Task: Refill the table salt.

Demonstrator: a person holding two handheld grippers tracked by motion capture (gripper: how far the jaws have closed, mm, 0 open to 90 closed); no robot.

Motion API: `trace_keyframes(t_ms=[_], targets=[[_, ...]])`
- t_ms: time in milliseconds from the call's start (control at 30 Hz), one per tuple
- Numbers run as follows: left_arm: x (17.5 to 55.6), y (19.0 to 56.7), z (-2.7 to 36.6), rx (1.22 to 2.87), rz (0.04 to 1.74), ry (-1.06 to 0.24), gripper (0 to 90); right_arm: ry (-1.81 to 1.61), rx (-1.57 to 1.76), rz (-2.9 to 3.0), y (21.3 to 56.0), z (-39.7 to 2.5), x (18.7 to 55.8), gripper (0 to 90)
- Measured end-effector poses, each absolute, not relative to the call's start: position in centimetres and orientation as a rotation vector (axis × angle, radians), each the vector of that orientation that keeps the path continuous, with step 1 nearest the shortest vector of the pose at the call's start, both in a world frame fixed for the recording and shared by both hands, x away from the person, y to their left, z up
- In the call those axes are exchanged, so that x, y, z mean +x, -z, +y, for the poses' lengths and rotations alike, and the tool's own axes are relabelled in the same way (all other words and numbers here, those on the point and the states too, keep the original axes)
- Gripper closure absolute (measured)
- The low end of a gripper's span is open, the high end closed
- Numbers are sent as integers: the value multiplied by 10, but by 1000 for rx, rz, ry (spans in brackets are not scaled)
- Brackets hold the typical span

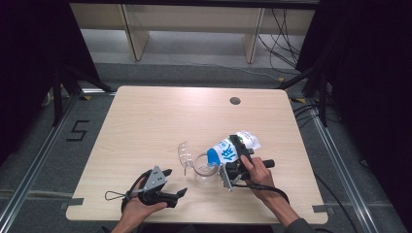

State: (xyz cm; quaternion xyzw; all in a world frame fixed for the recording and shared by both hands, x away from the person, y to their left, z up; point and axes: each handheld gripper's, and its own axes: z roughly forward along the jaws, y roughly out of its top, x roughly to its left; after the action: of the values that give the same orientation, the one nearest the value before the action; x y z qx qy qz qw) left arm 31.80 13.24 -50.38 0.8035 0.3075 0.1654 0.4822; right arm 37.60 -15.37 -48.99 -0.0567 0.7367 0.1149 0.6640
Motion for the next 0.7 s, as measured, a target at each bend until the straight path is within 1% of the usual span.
trace_keyframes(t_ms=[100, 167, 267, 367, 467, 700], targets=[[318, 504, 132, 1958, 749, -403, 157, -255, -124, 1668, 490, -153, 376, 508], [318, 504, 132, 1958, 750, -403, 157, -206, -200, 1648, 485, -152, 376, 509], [318, 504, 132, 1958, 749, -403, 158, -238, -126, 1669, 490, -153, 375, 509], [318, 504, 132, 1966, 748, -409, 157, -237, -128, 1664, 489, -153, 375, 512], [318, 504, 132, 1960, 750, -402, 157, -208, -210, 1636, 485, -153, 377, 513], [319, 504, 132, 1957, 742, -403, 158, -204, -207, 1632, 485, -152, 377, 518]])
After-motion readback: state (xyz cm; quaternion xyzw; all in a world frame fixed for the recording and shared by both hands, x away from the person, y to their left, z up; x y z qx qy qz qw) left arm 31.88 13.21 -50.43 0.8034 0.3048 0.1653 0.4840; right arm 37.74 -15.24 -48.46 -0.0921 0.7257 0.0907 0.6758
